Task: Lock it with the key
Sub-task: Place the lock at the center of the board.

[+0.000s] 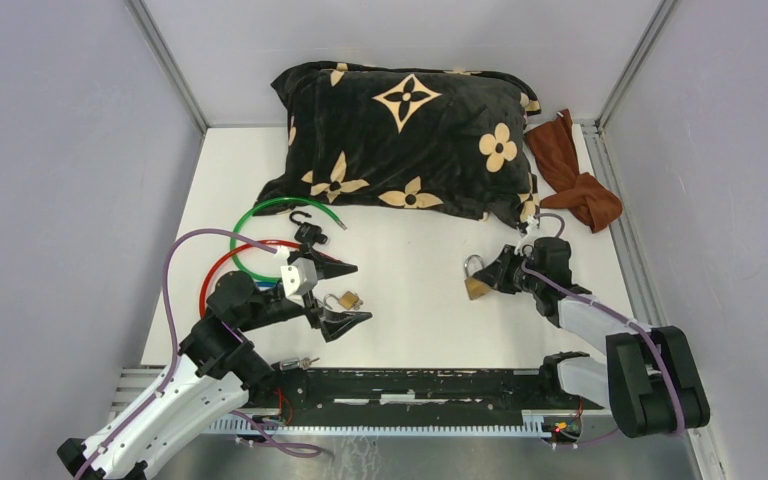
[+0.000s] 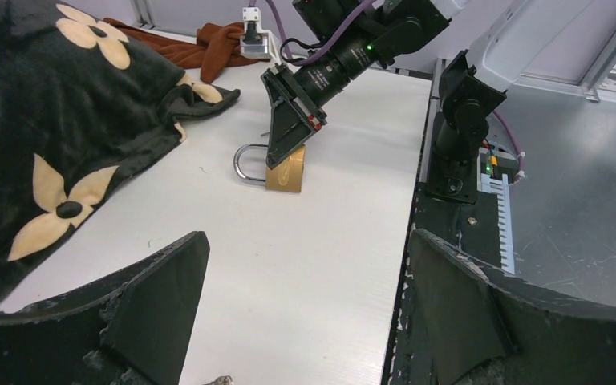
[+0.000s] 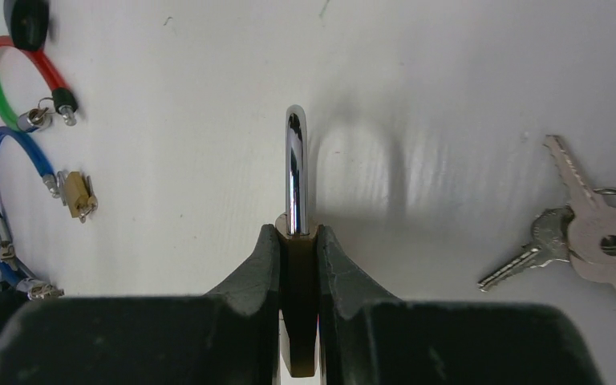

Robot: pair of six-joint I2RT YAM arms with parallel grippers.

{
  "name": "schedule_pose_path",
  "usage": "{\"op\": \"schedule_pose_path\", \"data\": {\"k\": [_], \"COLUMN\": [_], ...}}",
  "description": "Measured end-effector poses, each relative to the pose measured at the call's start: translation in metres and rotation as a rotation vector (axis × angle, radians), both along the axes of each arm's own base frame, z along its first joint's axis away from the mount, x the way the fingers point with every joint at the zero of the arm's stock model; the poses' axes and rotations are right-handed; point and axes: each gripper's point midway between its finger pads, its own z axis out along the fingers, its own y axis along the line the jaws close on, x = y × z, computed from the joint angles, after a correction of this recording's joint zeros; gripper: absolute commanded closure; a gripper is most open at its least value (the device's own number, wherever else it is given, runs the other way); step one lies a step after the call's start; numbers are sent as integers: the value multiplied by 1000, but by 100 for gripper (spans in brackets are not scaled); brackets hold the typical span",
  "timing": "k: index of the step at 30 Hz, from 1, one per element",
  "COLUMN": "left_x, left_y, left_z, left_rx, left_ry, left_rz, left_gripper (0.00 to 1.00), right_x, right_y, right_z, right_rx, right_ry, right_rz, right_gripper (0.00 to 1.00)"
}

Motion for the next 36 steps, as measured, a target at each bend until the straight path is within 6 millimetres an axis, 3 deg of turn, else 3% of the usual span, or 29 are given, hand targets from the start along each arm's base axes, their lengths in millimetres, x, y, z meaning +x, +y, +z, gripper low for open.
{"op": "schedule_pose_path", "data": {"k": [5, 12, 21, 22, 27, 28, 29, 33, 36], "left_x": [0, 0, 0, 0, 0, 0, 0, 0, 2], "left_y": [0, 0, 0, 0, 0, 0, 0, 0, 2], "left_z": [0, 0, 0, 0, 0, 1, 1, 0, -5], "left_rx": [0, 0, 0, 0, -1, -1, -1, -1, 1], "left_ry": [0, 0, -1, -1, -2, -2, -2, -1, 6], "left_rz": [0, 0, 0, 0, 0, 0, 0, 1, 11], "left_gripper": [0, 0, 0, 0, 0, 0, 0, 0, 0], "right_x": [2, 2, 6, 7, 11, 11, 11, 9, 11], "right_y": [-11, -15, -26, -27, -35, -37, -40, -41, -30], "right_z": [-6, -7, -11, -11, -8, -8, -8, -1, 18], "right_rx": [4, 6, -80, -87, -138, -151, -168, -216, -272], "right_ry": [19, 12, 6, 2, -7, -5, 0, -3, -43], "right_rz": [-31, -34, -29, -29, -47, -51, -57, -60, -28], "right_gripper": [100, 49, 24, 17, 14, 5, 2, 2, 2]}}
